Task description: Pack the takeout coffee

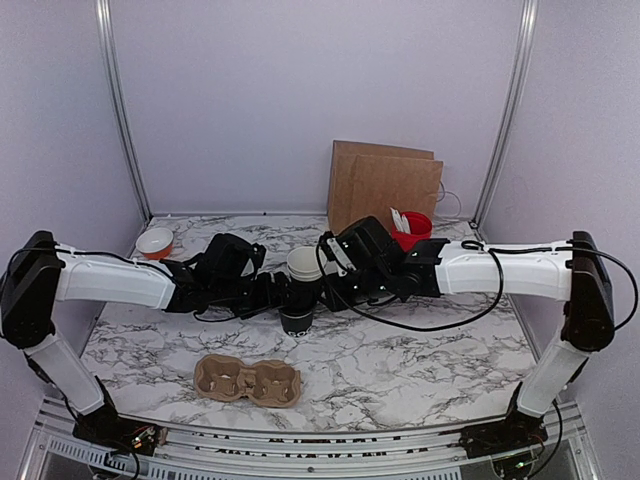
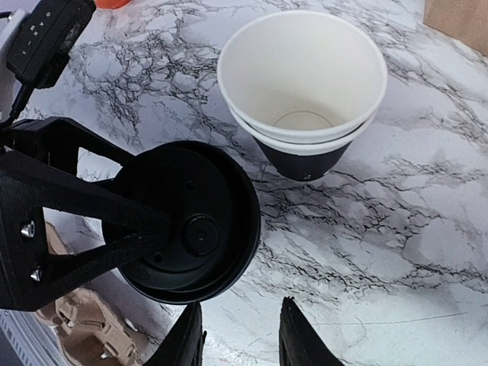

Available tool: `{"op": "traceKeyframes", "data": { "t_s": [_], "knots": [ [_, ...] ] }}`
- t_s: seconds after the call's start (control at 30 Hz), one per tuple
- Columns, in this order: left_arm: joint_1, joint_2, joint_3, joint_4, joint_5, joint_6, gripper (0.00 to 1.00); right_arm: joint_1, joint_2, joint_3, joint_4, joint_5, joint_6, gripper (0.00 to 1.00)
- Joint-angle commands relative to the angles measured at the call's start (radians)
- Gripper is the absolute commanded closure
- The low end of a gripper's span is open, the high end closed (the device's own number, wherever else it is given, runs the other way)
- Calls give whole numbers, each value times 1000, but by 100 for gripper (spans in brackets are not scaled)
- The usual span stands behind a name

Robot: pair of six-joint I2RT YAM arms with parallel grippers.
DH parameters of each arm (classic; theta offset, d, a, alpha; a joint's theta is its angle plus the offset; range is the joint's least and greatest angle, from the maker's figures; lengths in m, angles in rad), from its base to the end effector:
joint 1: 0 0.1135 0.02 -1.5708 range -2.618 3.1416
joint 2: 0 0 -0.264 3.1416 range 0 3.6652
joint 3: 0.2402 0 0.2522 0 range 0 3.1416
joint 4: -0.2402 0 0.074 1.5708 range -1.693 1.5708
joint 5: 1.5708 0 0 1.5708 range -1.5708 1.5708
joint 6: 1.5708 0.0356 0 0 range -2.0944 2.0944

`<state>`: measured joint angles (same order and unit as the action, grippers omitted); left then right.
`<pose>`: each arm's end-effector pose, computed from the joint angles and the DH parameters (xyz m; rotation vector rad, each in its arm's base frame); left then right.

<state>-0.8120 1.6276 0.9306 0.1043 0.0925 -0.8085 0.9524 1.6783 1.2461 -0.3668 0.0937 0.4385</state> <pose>0.2399 -0.2578 0.2047 0.0620 2.3478 -0.9801 0.2185 0.3014 0.2494 -0.5743 2.3684 0.5466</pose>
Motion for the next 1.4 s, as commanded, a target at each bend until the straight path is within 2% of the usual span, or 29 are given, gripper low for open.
{"op": "traceKeyframes", "data": {
  "t_s": [0.0,0.9,1.37],
  "knots": [
    [-7,33,4,-18,-2,0,13,-5,23,-2,72,-43,19,66],
    [-15,42,-41,-1,-14,-30,13,-23,51,-136,226,-67,116,67],
    [-15,37,-56,2,-21,-40,13,-17,11,-138,274,-69,107,68]
  ]
}}
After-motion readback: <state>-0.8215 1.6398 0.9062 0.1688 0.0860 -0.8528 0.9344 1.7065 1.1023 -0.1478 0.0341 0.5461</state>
